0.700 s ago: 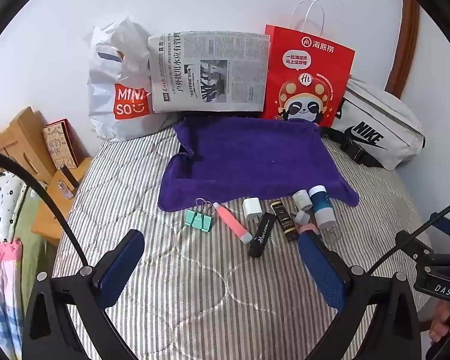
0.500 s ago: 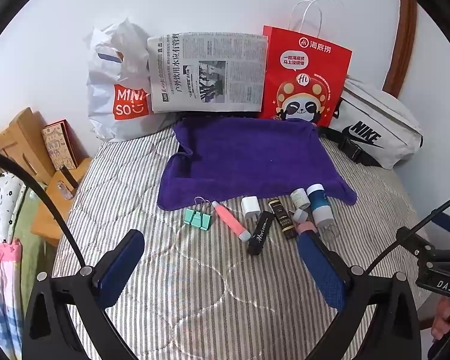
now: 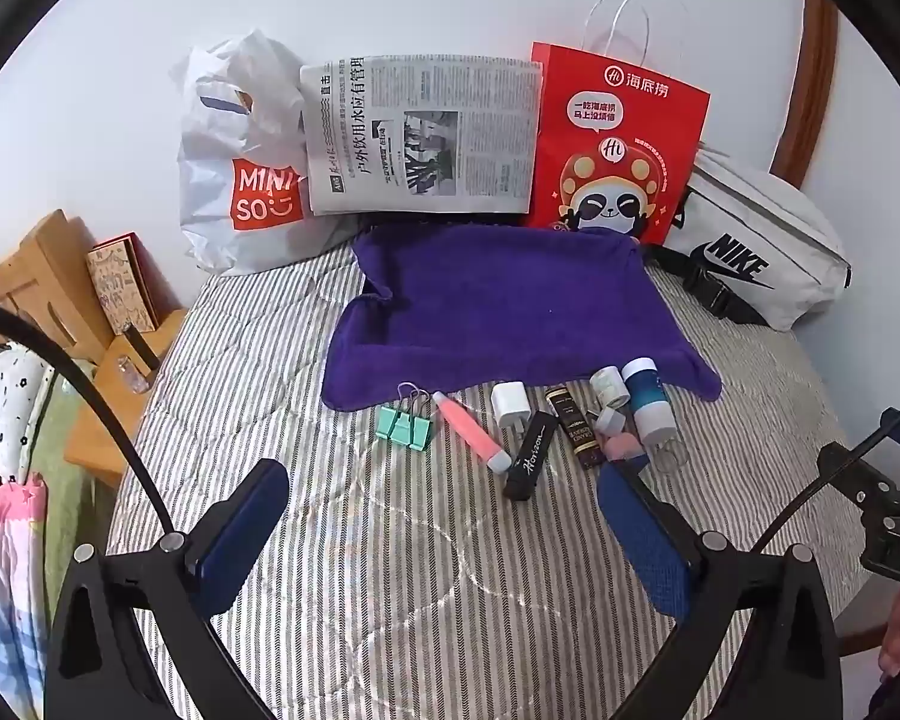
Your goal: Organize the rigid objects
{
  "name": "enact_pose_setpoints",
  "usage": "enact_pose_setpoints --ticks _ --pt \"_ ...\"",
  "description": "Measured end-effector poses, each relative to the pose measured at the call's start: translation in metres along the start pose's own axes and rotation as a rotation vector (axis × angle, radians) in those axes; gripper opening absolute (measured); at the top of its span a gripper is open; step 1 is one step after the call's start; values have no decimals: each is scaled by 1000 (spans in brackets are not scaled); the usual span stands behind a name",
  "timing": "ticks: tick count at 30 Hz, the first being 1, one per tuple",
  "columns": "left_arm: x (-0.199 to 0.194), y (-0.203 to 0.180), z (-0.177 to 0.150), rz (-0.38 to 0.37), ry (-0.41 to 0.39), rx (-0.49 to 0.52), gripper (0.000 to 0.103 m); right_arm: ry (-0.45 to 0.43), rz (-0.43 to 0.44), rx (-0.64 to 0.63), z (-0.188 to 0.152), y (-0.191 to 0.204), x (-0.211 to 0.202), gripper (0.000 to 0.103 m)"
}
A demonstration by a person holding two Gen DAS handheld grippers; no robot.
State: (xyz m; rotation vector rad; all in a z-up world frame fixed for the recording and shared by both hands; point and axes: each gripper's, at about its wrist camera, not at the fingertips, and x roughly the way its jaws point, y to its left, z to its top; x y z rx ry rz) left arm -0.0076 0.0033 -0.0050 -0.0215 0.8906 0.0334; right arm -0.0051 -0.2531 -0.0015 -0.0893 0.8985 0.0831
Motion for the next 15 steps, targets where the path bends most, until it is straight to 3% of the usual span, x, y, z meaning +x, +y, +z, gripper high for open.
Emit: enact_pose_setpoints --ticks 15 --pt "-2 4 2 8 0 10 103 -10 5 0 0 1 -6 103"
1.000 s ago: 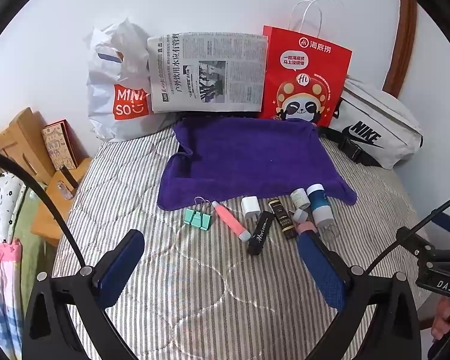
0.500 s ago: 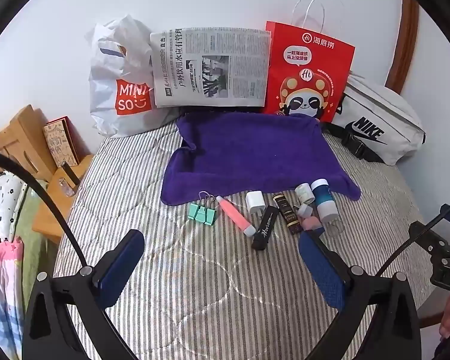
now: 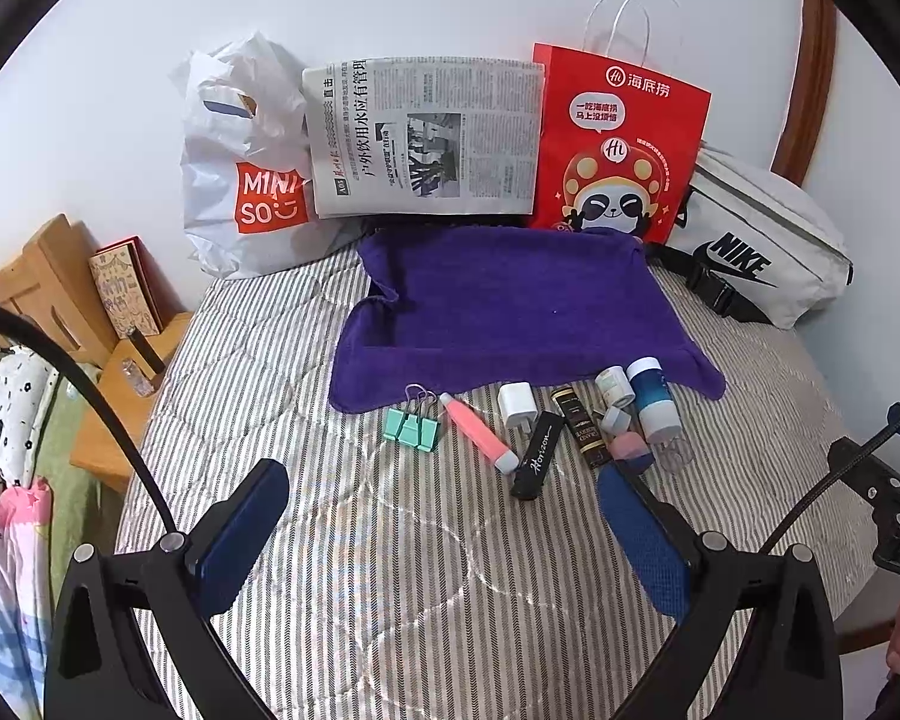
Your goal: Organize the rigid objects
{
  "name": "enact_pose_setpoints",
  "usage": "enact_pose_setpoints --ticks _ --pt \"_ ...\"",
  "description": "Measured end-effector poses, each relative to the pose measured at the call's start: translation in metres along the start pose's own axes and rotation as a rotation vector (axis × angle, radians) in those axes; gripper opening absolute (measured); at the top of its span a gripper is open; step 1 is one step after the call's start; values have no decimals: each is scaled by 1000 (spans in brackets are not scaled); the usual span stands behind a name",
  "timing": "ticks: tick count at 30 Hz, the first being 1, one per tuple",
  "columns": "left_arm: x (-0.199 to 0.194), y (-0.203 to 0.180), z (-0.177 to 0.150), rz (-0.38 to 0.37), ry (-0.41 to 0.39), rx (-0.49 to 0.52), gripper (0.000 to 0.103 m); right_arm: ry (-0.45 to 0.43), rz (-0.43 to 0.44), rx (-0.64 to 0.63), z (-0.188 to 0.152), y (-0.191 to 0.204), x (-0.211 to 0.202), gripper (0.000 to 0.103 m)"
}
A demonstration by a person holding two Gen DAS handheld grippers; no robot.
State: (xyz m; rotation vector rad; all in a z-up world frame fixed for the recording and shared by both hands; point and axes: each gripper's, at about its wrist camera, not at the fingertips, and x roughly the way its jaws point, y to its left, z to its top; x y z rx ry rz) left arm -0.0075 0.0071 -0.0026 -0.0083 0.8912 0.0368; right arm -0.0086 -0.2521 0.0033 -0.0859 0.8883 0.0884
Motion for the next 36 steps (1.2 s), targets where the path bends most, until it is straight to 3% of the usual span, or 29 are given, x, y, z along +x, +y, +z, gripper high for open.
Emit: enact_pose_setpoints --ticks 36 --pt "-4 -4 -2 14 -3 18 103 -4 0 11 -2 -2 -5 103"
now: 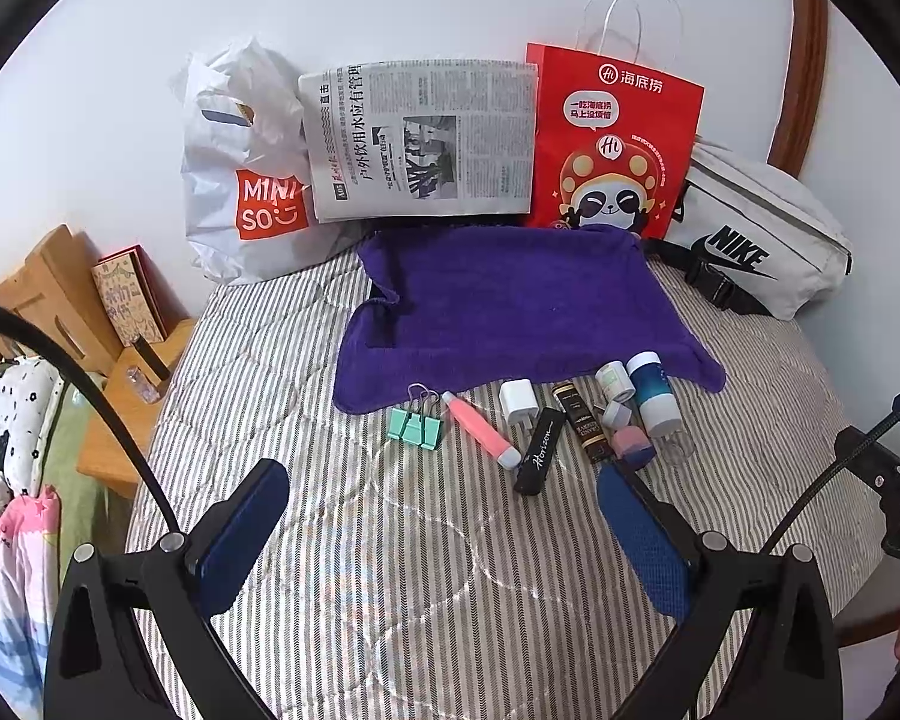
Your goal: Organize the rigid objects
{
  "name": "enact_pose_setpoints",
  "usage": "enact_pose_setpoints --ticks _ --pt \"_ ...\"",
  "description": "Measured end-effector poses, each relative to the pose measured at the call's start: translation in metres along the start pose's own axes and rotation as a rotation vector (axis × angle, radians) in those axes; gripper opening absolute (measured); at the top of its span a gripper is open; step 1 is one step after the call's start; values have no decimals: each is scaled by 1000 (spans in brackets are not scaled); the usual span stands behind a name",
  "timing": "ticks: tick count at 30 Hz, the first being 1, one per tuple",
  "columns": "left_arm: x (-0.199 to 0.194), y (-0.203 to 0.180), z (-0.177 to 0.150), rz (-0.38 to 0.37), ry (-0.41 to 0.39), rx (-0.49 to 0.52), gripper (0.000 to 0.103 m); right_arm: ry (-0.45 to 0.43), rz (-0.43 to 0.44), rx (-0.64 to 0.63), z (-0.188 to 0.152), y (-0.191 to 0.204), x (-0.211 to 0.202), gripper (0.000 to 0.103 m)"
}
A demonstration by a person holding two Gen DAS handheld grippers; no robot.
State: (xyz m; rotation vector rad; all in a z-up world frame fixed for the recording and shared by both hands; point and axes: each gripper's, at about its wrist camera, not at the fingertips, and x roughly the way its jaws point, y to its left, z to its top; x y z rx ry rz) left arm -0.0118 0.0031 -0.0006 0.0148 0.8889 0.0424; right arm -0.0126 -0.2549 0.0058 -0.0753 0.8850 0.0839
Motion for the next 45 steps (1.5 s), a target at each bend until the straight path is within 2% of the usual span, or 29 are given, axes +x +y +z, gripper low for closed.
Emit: enact_pose_setpoints --ticks 34,37,41,45 --pt "10 2 10 -16 -2 24 103 10 12 -15 10 9 12 103" --pt "19 3 11 4 19 14 103 7 17 -13 11 9 15 103" --pt "36 9 9 -20 58 -3 103 -9 30 -19 13 10 19 103" --pt "56 20 8 4 86 -23 103 -13 29 -38 14 11 24 103"
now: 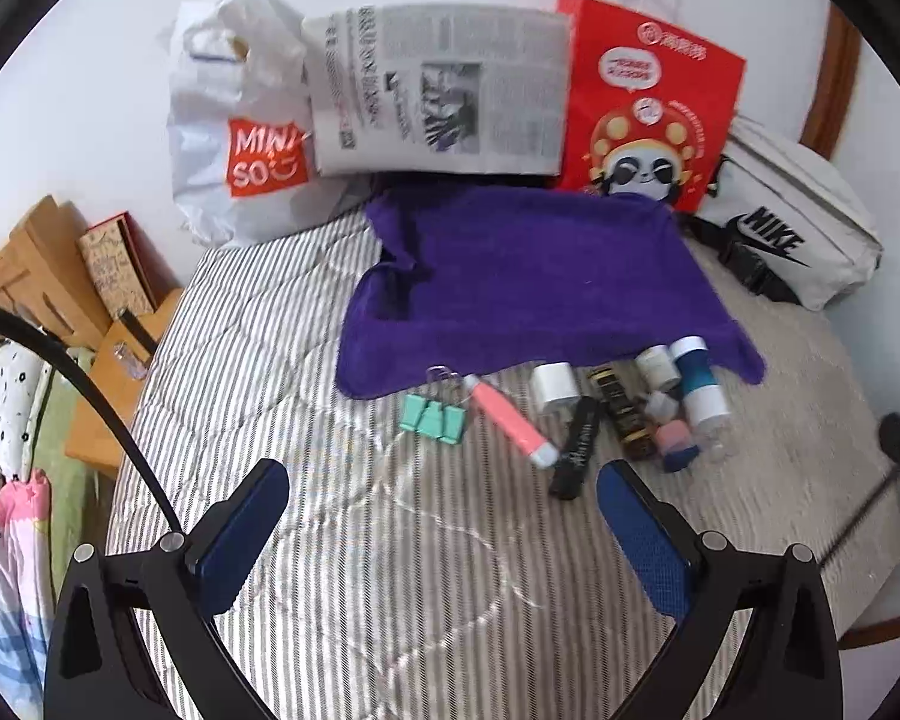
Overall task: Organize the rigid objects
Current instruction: 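Grasp the green binder clip with the left gripper while the right gripper grasps the clear plastic cup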
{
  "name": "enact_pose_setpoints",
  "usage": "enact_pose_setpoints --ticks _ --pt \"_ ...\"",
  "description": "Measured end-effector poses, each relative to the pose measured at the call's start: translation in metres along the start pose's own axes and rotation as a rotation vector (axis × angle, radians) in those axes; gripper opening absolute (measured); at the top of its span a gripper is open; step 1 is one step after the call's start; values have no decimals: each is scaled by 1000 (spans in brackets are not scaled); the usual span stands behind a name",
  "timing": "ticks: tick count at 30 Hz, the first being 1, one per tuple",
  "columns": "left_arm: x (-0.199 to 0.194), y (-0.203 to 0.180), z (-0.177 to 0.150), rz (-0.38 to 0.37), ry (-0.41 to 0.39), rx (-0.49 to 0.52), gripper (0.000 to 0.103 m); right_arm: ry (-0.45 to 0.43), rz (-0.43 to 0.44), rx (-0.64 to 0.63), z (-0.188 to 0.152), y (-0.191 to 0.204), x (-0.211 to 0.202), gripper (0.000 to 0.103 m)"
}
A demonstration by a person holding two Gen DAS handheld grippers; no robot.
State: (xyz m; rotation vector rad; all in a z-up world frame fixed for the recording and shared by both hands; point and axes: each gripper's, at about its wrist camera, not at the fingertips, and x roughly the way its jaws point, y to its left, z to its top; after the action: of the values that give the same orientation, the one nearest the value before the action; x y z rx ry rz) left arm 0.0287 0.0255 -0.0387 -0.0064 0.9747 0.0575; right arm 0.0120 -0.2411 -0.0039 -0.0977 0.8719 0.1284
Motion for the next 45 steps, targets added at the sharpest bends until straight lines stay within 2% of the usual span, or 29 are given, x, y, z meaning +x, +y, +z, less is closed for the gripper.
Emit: enact_pose_setpoints --ticks 8,13,19,25,28,30,33,35,36,45 --pt "51 23 -3 0 40 -22 103 46 2 5 -2 -3 24 103" --pt "90 27 -4 -41 66 7 103 83 -16 18 -7 -8 39 103" --pt "122 26 -2 -79 51 69 99 138 -54 38 -17 -21 56 103" --pt "137 20 -1 -81 16 168 84 185 -93 55 -25 -31 71 103" --pt "136 17 -4 -80 -12 214 82 208 -104 52 -28 -32 79 103" --pt "135 14 -5 -84 -24 235 78 221 -105 48 -29 -31 85 103" --pt "135 12 -5 -116 -26 227 65 229 -100 39 -28 -29 93 103" --pt "135 14 -4 -165 -16 197 46 228 -94 34 -28 -27 97 103" --pt "134 14 -5 -157 -23 190 41 226 -89 34 -28 -27 99 103" --pt "129 12 -16 -119 -51 154 40 241 -15 87 -40 -36 117 103"
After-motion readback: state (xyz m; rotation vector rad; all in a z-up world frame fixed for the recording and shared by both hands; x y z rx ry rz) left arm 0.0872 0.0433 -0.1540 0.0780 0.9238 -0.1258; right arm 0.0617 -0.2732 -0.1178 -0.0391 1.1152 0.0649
